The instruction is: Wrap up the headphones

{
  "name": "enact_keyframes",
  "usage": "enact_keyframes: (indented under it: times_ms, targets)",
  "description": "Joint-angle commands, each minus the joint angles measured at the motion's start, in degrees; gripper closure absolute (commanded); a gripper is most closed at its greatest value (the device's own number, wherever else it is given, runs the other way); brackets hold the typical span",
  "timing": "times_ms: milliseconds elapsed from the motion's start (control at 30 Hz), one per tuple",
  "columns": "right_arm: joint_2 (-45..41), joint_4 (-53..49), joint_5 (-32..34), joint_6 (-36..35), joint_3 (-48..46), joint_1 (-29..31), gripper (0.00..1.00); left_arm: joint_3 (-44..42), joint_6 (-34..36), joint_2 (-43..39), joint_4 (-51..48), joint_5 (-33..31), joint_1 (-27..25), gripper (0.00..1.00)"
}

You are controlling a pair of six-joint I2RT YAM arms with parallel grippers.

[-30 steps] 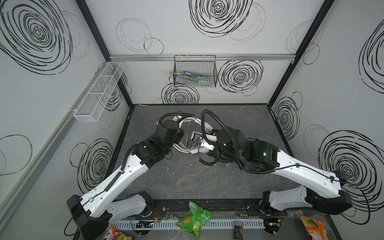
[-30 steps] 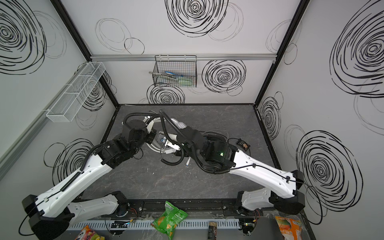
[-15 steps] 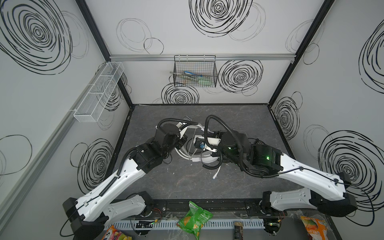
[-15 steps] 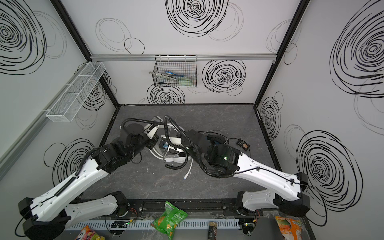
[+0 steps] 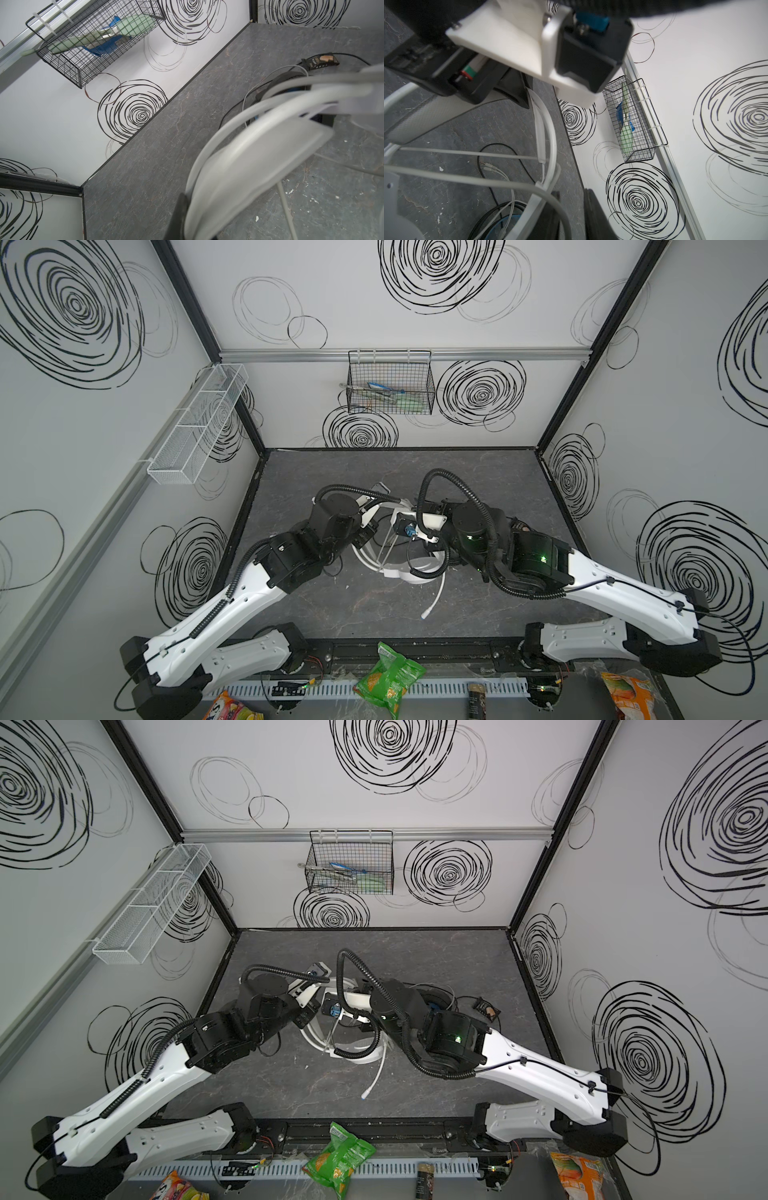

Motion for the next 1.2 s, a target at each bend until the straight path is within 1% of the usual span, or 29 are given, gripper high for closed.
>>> enact_keyframes:
  times_ms: [0, 67, 133, 233, 333, 400, 500, 567, 667, 733, 867, 967, 1067, 1167]
  targets:
    - [-1.42, 3.85, 4.19, -4.09, -1.39, 0.16, 0.75, 2.05, 0.63, -1.04, -0.89, -0.68, -0.85, 1.0]
    - [-1.91, 4.85, 5.17, -5.02, -2.55, -0.09, 0.75, 1.66, 0.77, -1.74, -0.87, -0.44, -0.91, 1.0]
    - [-2.44, 5.45, 4.66, -4.61, -3.21, -0.64, 0.74, 1.41, 0.58, -2.4, -0.47, 0.41, -1.01, 1.0]
    - [-3.0, 6.43, 3.08, -2.02, -3.04, -2.34, 0.74, 2.26, 0.12, -2.85, -0.82, 2.18, -1.1, 1.0]
    - [-3.56, 7.26, -0.21, 1.44, -2.41, -5.49, 0.74, 3.14, -0.39, -3.33, -1.15, 2.81, -1.46, 1.0]
    - [-3.69, 7.67, -1.52, 2.82, -1.84, -6.84, 0.74, 3.43, -0.63, -3.69, -0.91, -0.08, -1.56, 1.0]
    - [-3.4, 7.8, -2.07, 3.13, -1.13, -6.96, 0.74, 3.61, -1.54, -3.7, 0.5, -8.67, -1.7, 1.0]
    - [-2.89, 7.72, -1.81, 2.05, -0.91, -6.07, 0.75, 3.28, -3.14, -4.27, 2.86, -14.39, -1.64, 1.0]
    - [-1.81, 7.69, -0.89, 1.33, -0.45, -3.99, 0.78, 2.52, -6.42, -5.74, 6.34, -19.22, -1.74, 1.0]
    - [-1.29, 7.46, -1.87, 4.11, 0.81, -3.08, 0.79, 2.42, -9.07, -5.67, 7.07, -22.86, -1.74, 1.0]
    - [-0.57, 8.53, -3.52, 9.83, 2.32, -1.88, 0.79, 2.47, -14.33, -5.37, 7.93, -27.06, -1.9, 1.0]
    - [0.08, 8.75, -4.06, 11.77, 3.03, -1.12, 0.79, 3.23, -18.58, -4.54, 7.47, -31.01, -2.06, 1.0]
    - [0.53, 8.46, -3.51, 12.07, 3.37, -0.33, 0.8, 3.21, -20.43, -4.12, 8.33, -36.41, -2.28, 1.0]
    - [0.53, 8.05, -2.87, 12.39, 3.69, 0.47, 0.8, 2.32, -19.7, -4.31, 11.16, -41.73, -2.17, 1.0]
